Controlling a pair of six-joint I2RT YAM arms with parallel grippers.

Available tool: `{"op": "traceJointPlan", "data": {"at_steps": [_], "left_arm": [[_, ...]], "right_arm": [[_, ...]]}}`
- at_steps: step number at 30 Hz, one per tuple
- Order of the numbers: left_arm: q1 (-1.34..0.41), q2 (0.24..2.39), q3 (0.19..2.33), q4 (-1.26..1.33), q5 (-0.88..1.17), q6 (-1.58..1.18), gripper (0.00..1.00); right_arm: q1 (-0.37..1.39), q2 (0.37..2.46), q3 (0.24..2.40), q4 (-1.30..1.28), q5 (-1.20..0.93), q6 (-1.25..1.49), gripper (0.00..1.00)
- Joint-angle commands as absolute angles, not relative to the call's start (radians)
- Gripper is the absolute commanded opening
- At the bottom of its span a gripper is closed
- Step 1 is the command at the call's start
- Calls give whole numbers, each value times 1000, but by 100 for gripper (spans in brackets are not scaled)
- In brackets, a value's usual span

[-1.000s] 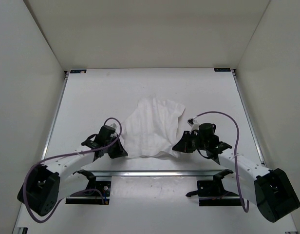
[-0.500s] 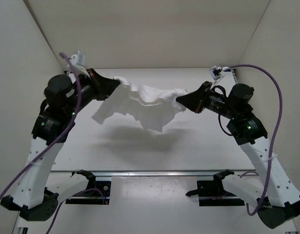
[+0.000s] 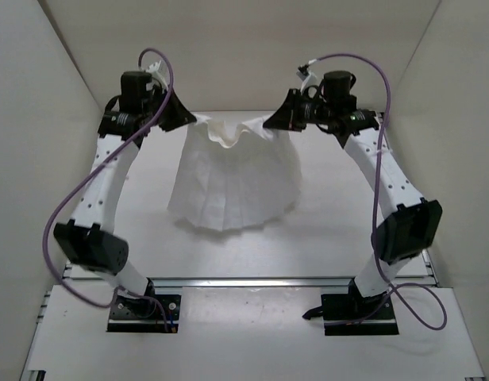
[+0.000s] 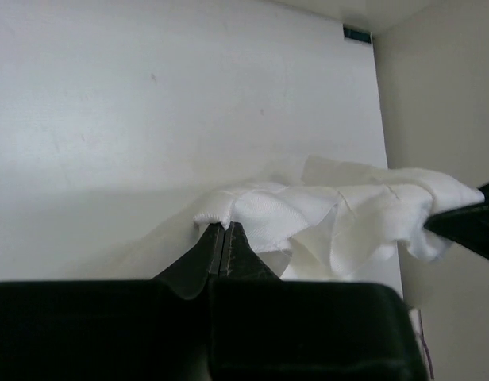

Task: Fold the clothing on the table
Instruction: Flatten the skirt out, then fold the skirt

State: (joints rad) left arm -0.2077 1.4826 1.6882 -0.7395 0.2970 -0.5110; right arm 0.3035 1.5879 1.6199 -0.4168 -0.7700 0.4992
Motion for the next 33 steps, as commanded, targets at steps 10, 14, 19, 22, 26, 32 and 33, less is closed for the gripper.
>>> {"op": "traceJointPlan", "data": {"at_steps": [10,14,19,22,26,32,33], "left_arm": [[-184,1430,1677,-628,311,-492,0],[-222,1289,1224,-494,304,-528,0],[-320,1155,844,-475,249,-517,54],[-296,1073,714,-482,262,-518,68],[-308,997,628,-502,230,-526,72],[-324,1046,548,-424,154,-566,73],[-331,1054,528,-402,144,-572,73]], "right_arm": [[230,1642,1676,-341,-828,488,0],[229,1556,1311,-186,-786,518,0],[305,1428,1011,-250,-458,470,42],[345,1309,844,-206,-358,488,55],[360,1220,761,-219,-278,474,55],[331,1282,716,-218,-261,439,56],[333,1299,715,-201,-256,436,55]]}}
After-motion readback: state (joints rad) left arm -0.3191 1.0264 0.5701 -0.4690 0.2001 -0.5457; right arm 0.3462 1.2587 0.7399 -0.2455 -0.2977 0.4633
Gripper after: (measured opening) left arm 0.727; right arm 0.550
